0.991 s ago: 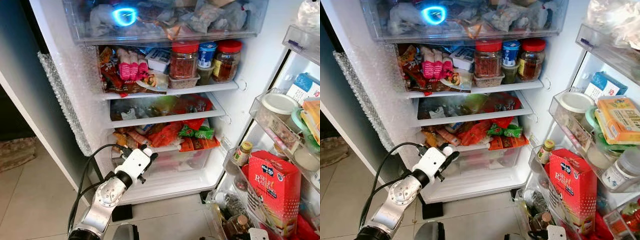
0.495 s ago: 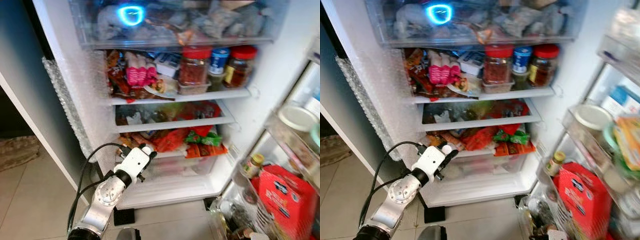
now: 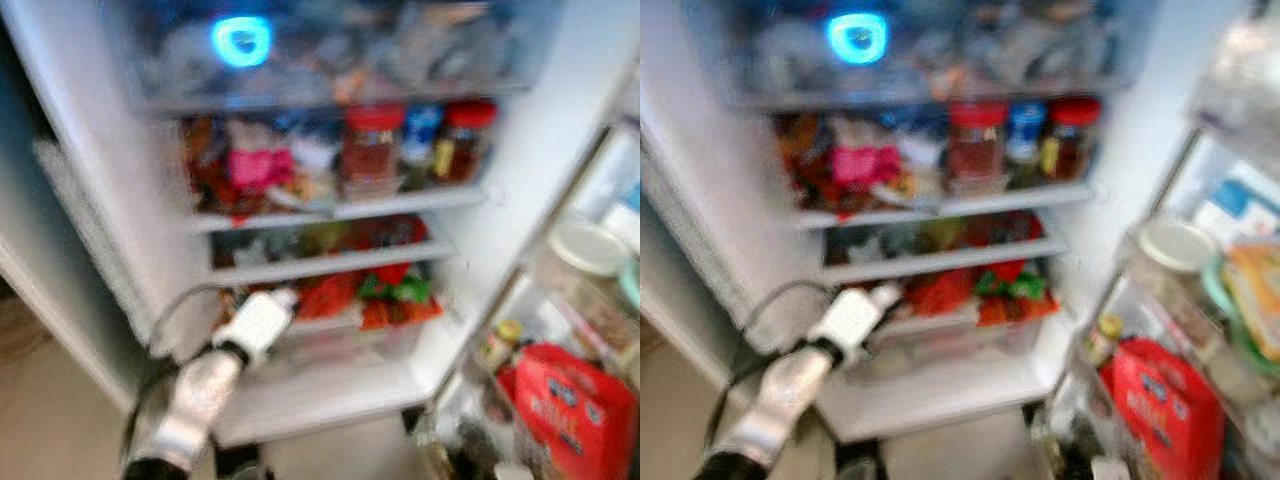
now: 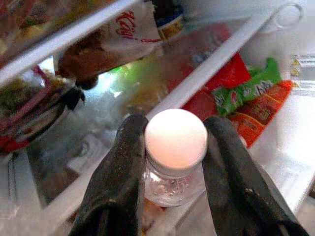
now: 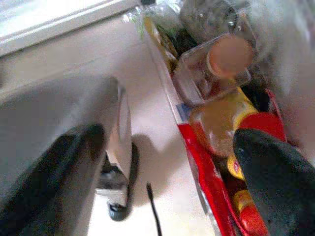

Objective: Restocking fridge

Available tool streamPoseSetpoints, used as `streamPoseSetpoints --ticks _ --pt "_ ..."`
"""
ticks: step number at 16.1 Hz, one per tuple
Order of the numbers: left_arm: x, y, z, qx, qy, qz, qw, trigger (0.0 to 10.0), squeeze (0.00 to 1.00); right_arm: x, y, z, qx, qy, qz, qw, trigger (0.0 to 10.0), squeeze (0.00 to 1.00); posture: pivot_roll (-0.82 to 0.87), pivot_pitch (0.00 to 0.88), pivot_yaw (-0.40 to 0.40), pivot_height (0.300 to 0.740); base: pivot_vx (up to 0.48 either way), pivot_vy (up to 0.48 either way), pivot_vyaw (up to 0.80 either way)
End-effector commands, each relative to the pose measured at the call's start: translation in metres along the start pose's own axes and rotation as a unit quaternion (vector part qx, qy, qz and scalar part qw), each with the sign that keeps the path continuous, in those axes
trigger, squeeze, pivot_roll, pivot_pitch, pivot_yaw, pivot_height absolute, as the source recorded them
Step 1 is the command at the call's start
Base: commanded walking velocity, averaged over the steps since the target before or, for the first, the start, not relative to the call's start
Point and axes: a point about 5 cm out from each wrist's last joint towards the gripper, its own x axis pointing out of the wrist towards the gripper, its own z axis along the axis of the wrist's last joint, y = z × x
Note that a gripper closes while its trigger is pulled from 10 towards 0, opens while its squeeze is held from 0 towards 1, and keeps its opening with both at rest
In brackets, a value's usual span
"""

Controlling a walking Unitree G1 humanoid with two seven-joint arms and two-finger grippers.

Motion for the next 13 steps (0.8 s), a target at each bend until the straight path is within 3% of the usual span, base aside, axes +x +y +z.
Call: streamPoseSetpoints --ticks 1,6,8,12,13 --pt "0.006 -0.008 0.011 0.0 -0.021 -0.01 1.0 10.0 0.0 -0.001 -0.001 -0.003 0.001 0.008 -0.003 1.0 10.0 0.0 0.04 0.0 -0.013 0.626 0.326 0.0 0.0" --pt "0.006 -0.003 0.033 0.062 -0.058 -0.019 0.996 10.0 0.0 -0.001 -0.001 -0.004 0.002 0.009 -0.003 1.0 10.0 0.0 0.04 0.0 -0.011 0.626 0.329 0.0 0.0" --pt "0.007 0.0 0.037 0.145 -0.059 -0.029 0.987 10.0 0.0 0.0 -0.001 -0.004 0.001 0.009 -0.002 1.0 10.0 0.0 0.04 0.0 -0.01 0.626 0.319 0.0 0.0" --pt "0.007 0.0 0.037 0.159 -0.058 -0.032 0.985 10.0 0.0 0.0 0.0 -0.004 0.001 0.009 -0.002 1.0 10.0 0.0 0.04 0.0 -0.01 0.626 0.315 0.0 0.0" --pt "0.01 0.002 0.015 0.264 -0.01 -0.052 0.963 10.0 0.0 0.0 0.001 -0.003 0.003 0.008 0.0 1.0 10.0 0.0 0.03 0.0 -0.002 0.626 0.0 0.0 0.0"
